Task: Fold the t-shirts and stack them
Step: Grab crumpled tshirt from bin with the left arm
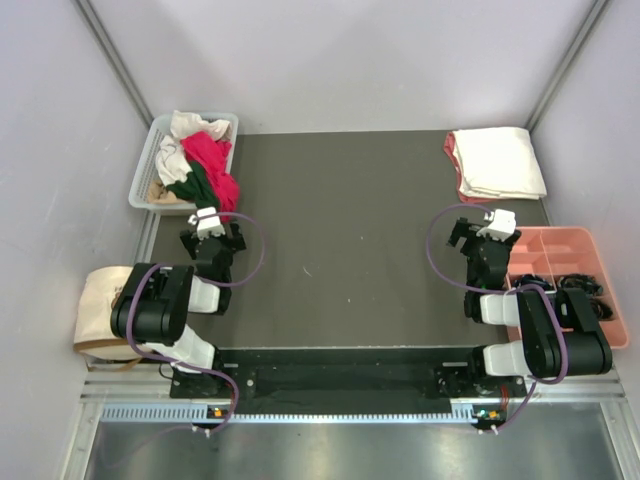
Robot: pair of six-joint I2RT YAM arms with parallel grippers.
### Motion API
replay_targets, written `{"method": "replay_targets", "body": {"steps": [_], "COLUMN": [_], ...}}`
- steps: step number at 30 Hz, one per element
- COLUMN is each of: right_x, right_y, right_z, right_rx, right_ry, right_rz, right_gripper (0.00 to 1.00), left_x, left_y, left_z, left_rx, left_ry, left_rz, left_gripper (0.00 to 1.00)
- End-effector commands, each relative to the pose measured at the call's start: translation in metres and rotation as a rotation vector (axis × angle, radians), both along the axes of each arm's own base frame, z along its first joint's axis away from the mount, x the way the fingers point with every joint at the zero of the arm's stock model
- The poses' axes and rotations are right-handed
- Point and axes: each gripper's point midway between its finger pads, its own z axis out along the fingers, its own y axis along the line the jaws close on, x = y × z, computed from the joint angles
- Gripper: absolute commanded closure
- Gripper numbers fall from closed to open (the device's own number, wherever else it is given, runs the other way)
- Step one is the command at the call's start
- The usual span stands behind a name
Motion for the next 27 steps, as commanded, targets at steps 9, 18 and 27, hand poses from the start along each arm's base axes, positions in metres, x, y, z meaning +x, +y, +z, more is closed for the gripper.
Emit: {"method": "replay_targets", "body": {"steps": [9, 18, 27], "right_x": [-0.004, -0.024, -0.035], "right_y": [0.007, 0.016, 0.035], "right_z": [0.051, 0.126, 0.119], "right_rx": [-0.032, 0.067, 0.233], "right_ry": [-0.037, -0.182, 0.083], "right_rz": [0.034, -0.091, -0.116], "right_gripper": [0.01, 0.01, 0.01], "left_x": [-0.023, -0.011, 0.025], "left_y": [0.021, -0.006, -0.030], "left_z": [0.038, 0.132, 0.153], "left_rx": [-0.027, -0.347, -0.348], "left_ry": [-0.100, -0.173, 0.010], "left_rz": [0.159, 0.112, 0.018], "left_gripper": [0.01, 0.01, 0.01]}}
